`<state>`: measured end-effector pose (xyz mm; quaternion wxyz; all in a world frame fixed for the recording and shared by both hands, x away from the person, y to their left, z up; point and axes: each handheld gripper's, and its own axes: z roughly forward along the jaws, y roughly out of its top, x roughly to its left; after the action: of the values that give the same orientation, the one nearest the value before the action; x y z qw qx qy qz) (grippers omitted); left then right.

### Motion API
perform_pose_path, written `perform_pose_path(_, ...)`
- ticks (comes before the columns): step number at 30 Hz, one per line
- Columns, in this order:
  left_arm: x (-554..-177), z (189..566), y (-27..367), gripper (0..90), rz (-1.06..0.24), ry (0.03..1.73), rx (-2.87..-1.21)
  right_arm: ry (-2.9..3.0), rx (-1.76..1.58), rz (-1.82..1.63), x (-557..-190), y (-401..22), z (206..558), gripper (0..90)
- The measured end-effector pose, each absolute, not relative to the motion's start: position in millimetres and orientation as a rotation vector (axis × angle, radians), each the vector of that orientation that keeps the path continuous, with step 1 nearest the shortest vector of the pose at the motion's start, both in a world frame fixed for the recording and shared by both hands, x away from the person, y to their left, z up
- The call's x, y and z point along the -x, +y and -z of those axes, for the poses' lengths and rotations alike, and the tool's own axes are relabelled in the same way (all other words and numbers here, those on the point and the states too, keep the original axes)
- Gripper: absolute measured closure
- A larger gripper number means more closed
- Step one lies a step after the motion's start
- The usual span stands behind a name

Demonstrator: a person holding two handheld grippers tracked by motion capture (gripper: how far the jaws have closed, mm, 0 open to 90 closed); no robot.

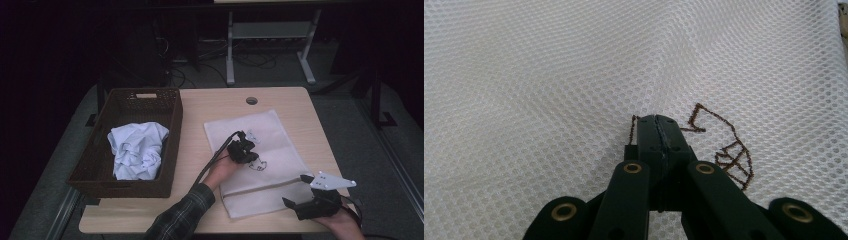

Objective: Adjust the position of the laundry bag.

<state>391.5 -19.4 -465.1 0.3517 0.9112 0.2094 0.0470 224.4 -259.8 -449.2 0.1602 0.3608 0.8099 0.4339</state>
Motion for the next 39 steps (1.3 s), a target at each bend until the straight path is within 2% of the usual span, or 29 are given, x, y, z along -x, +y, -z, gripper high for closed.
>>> perform_pose_path(6,-389.6,462.1,-16.9,89.5,-0.114,0.55,-2.343,2.309,-1.036,-1.241,-224.3,-261.3,449.2,0.0)
perform_pose_path(10,-389.0,454.2,-11.3,73.2,-0.092,0.568,-2.323,2.313,-1.039,-1.236,-224.3,-261.2,449.5,0.0)
perform_pose_path(11,-388.3,451.5,-8.7,73.2,-0.091,0.577,-2.314,2.313,-1.04,-1.234,-224.5,-261.2,449.6,0.0)
perform_pose_path(12,-386.6,447.0,-2.9,64.9,-0.074,0.588,-2.307,2.314,-1.04,-1.229,-225.1,-261.4,449.9,0.0)
perform_pose_path(13,-386.6,447.0,-2.9,60.5,-0.074,0.588,-2.307,2.314,-1.04,-1.229,-225.1,-261.4,449.9,0.0)
perform_pose_path(14,-385.1,445.0,-0.2,60.5,-0.063,0.591,-2.305,2.313,-1.038,-1.228,-225.4,-261.7,450.0,0.0)
perform_pose_path(15,-381.8,441.5,5.6,53.1,-0.048,0.595,-2.305,2.311,-1.043,-1.229,-225.9,-262.1,450.2,0.0)
perform_pose_path(17,-380.0,440.3,8.1,46.3,-0.045,0.596,-2.308,2.311,-1.049,-1.231,-226.4,-262.4,450.5,0.0)
perform_pose_path(25,-365.4,433.5,27.7,32.4,-0.048,0.63,-2.288,2.314,-1.05,-1.228,-227.4,-262.0,450.8,0.0)
perform_pose_path(28,-359.7,433.8,34.0,24.4,-0.057,0.639,-2.271,2.315,-1.051,-1.224,-228.4,-261.7,451.1,0.0)
perform_pose_path(39,-327.2,429.5,59.9,19.0,-0.154,0.64,-2.248,2.32,-1.058,-1.219,-231.1,-259.9,452.2,0.0)
